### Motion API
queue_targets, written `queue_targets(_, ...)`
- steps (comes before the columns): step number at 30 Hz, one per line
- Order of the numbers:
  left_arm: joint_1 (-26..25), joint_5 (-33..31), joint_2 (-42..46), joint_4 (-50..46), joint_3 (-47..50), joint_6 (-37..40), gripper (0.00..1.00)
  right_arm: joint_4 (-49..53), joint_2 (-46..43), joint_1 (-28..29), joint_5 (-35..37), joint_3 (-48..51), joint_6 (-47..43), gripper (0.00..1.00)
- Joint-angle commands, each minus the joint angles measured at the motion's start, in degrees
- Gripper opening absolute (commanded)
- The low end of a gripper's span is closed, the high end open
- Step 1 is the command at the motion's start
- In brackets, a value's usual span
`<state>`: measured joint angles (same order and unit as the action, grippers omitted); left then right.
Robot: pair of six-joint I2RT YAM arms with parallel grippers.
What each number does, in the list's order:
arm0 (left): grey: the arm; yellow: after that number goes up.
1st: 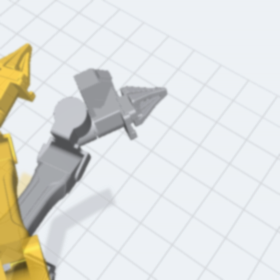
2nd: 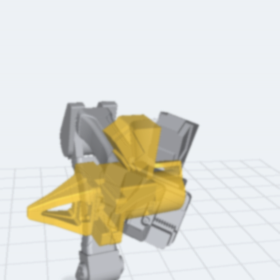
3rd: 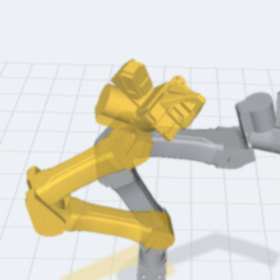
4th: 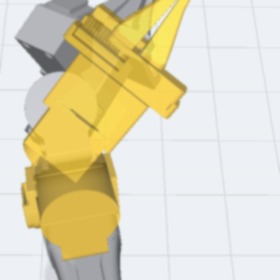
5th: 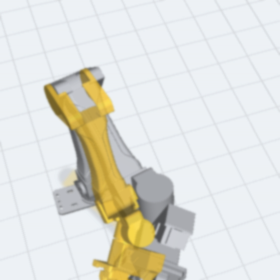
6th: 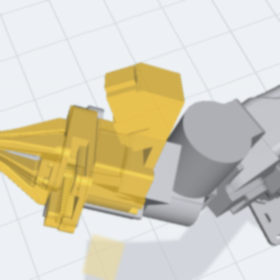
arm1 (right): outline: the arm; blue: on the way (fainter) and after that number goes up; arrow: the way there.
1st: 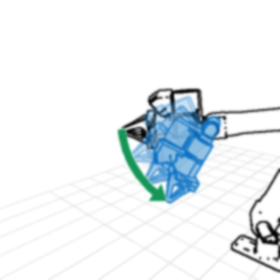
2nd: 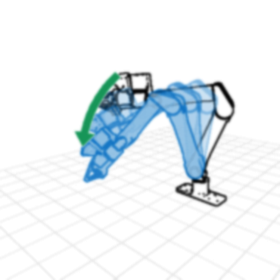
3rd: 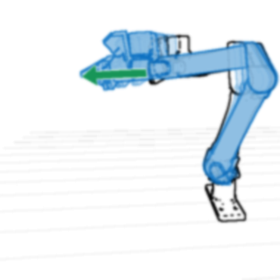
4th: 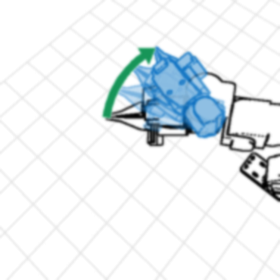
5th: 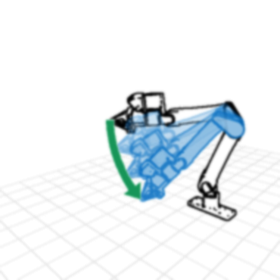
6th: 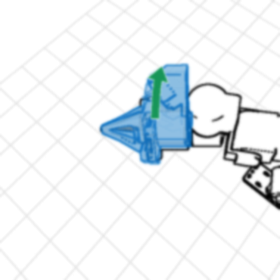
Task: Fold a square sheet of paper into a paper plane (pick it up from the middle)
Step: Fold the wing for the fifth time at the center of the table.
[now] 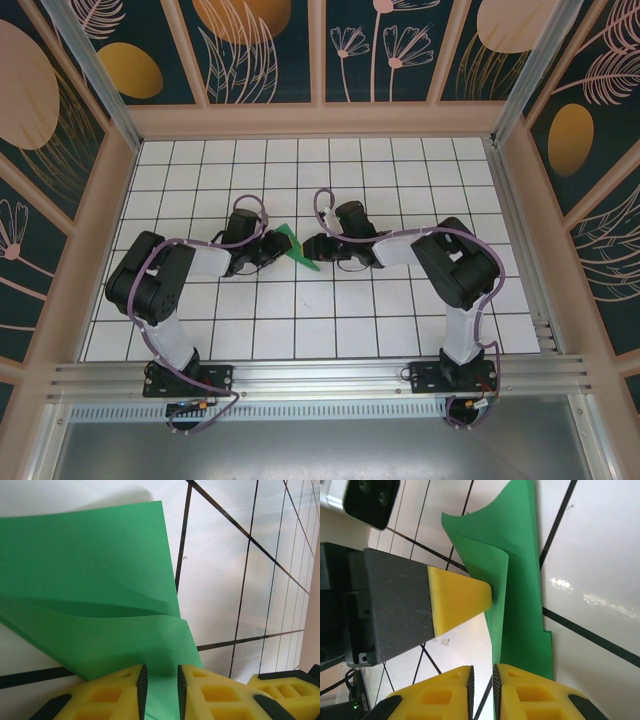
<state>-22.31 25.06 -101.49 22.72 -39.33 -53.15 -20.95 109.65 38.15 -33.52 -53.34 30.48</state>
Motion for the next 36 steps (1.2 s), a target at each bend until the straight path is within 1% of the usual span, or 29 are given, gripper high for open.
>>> queue_targets(1, 0.1, -2.7, 0.7, -2.3, 1.4, 1.1, 0.27, 3.1, -0.3, 0.4, -1.2, -1.1, -1.8, 0.21)
queue_targets(3, 0.2, -2.5, 0.8, -2.2, 1.6, 1.1, 0.27, 3.5, -0.1, 0.5, -1.2, -1.3, -2.2, 0.24)
queue_targets(7, 0.2, -2.4, 1.0, -2.0, 1.8, 1.3, 0.27, 4.8, -0.7, 0.5, 1.2, -1.7, -3.3, 0.28)
queue_targets(17, 0.2, -2.7, 1.0, -2.3, 1.9, 1.4, 0.27, 7.6, -0.1, 0.8, 0.9, -2.9, -4.4, 0.25)
queue_targets(21, 0.2, -2.9, 0.8, -2.3, 1.9, 1.4, 0.27, 8.5, 0.7, 1.0, -1.5, -3.2, -4.7, 0.23)
queue_targets(27, 0.2, -3.0, 0.8, -2.2, 1.9, 1.4, 0.27, 9.5, 2.1, 1.0, -2.0, -3.0, -4.6, 0.11)
queue_targets(29, 0.2, -2.9, 1.0, -2.1, 2.0, 1.4, 0.27, 10.0, 2.7, 1.0, -2.2, -3.0, -4.6, 0.09)
queue_targets(36, 0.2, -2.3, 1.9, -1.8, 1.6, 1.5, 0.28, 12.0, 4.9, 0.9, -1.7, -3.1, -4.5, 0.06)
